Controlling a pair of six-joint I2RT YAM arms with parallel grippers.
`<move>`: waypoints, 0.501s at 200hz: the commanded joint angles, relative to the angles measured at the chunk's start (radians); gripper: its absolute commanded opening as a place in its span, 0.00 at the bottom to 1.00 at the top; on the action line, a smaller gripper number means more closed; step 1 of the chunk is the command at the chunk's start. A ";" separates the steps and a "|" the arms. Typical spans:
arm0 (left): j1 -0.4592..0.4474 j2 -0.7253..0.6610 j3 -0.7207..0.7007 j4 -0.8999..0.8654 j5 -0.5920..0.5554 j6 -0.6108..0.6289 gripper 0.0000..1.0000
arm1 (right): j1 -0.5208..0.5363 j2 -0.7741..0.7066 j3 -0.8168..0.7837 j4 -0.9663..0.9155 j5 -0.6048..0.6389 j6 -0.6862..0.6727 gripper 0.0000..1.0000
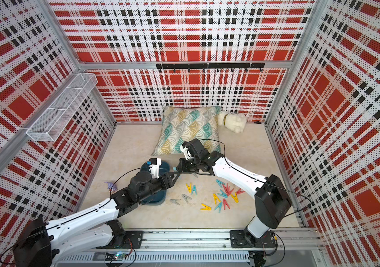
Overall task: Put the clothespins into the storage box
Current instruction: Pick up the clothespin from the center of the board.
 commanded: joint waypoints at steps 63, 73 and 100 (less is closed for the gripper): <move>-0.067 0.073 0.112 -0.123 -0.174 0.072 0.46 | 0.047 -0.004 0.005 0.049 -0.028 0.075 0.12; -0.074 0.082 0.116 -0.123 -0.182 0.075 0.47 | 0.050 -0.002 0.006 0.052 -0.032 0.079 0.12; -0.086 0.091 0.121 -0.120 -0.200 0.077 0.48 | 0.055 0.004 0.009 0.053 -0.031 0.086 0.12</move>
